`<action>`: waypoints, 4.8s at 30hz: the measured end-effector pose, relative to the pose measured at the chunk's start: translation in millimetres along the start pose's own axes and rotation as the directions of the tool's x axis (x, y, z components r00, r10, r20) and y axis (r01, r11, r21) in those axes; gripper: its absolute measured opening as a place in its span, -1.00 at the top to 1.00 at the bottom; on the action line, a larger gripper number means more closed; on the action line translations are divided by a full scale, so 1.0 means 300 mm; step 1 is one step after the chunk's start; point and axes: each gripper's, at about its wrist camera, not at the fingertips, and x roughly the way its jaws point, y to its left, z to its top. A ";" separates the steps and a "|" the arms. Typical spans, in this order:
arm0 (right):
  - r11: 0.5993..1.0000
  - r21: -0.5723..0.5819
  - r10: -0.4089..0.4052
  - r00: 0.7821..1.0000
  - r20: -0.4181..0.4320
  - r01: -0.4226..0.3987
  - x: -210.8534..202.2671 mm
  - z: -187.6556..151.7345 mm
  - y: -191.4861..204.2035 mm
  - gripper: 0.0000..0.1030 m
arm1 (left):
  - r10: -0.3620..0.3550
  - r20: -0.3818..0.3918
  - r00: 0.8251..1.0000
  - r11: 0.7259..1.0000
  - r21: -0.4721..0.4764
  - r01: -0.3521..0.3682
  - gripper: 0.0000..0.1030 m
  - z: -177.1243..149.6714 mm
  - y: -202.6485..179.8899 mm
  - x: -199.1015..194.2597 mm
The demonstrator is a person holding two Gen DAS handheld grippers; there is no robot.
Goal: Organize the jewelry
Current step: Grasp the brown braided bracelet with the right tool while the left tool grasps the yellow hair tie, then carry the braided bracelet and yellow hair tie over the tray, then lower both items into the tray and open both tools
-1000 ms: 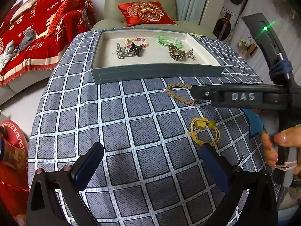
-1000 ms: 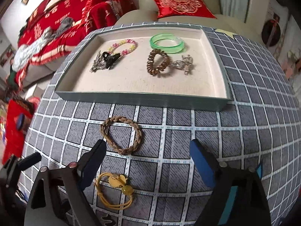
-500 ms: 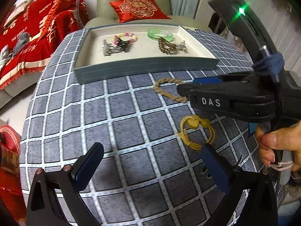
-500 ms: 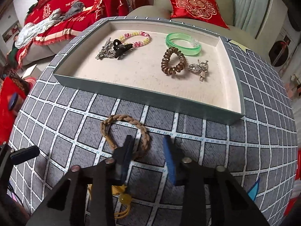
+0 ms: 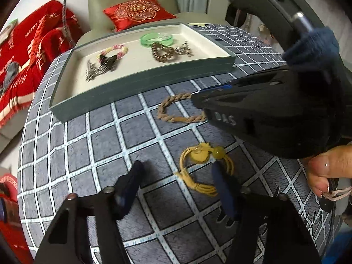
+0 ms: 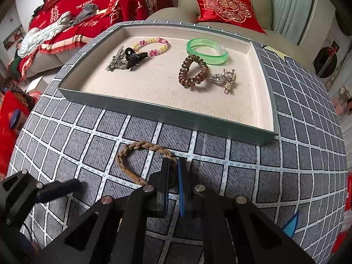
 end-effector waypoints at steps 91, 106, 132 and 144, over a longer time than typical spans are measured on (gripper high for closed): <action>0.964 0.264 0.003 0.999 0.046 -0.016 0.093 0.230 -0.241 0.20 | 0.137 0.035 0.990 0.985 -0.107 -0.133 0.63 0.352 0.362 0.137; 0.949 0.309 0.010 0.988 0.155 -0.058 -0.038 0.228 -0.243 -0.20 | 0.160 0.052 0.986 0.981 -0.119 -0.153 0.63 0.358 0.355 0.100; 0.937 0.347 -0.012 0.986 0.164 -0.046 -0.062 0.194 -0.289 -0.20 | 0.139 0.100 0.985 0.983 -0.131 -0.126 0.62 0.388 0.352 0.028; 0.937 0.347 -0.010 0.985 0.172 -0.051 -0.069 0.192 -0.288 -0.20 | 0.125 0.092 0.988 0.983 -0.145 -0.111 0.62 0.392 0.362 0.021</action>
